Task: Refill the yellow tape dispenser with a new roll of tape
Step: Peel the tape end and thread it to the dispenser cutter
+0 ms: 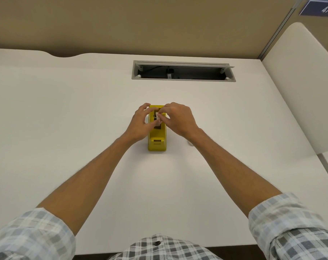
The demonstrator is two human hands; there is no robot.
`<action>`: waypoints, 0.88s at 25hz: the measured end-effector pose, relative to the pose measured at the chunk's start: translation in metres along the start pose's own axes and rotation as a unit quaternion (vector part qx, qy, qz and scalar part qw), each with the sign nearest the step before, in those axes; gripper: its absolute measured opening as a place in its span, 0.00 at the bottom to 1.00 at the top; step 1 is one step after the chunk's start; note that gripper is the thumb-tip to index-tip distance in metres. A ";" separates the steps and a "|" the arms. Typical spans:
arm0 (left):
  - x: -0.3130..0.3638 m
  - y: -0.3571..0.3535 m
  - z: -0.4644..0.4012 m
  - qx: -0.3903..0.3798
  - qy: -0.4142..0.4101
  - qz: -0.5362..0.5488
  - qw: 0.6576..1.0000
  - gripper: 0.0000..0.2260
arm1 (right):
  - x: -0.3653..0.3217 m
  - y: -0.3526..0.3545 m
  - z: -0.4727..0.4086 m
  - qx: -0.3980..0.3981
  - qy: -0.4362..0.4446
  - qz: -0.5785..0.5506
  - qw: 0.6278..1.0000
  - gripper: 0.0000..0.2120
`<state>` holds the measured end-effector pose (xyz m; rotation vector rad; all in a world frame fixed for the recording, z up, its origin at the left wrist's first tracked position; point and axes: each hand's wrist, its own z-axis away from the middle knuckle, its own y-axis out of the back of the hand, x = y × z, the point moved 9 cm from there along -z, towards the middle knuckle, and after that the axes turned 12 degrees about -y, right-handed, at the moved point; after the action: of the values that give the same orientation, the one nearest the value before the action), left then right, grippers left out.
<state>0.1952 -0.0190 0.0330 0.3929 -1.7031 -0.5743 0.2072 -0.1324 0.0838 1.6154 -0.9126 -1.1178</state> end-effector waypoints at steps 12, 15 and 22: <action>-0.002 0.003 0.000 0.000 0.009 0.014 1.000 0.21 | -0.002 0.001 -0.004 -0.020 -0.003 0.004 1.000 0.13; -0.003 0.002 0.002 -0.008 0.011 -0.001 1.000 0.18 | -0.003 0.000 -0.004 -0.016 -0.002 0.011 1.000 0.14; -0.003 0.006 0.002 -0.005 0.023 0.017 1.000 0.24 | -0.005 0.000 -0.007 -0.017 0.003 0.028 0.999 0.15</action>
<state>0.1939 -0.0126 0.0336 0.3661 -1.6595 -0.5442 0.2123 -0.1260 0.0863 1.5555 -0.9232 -1.0837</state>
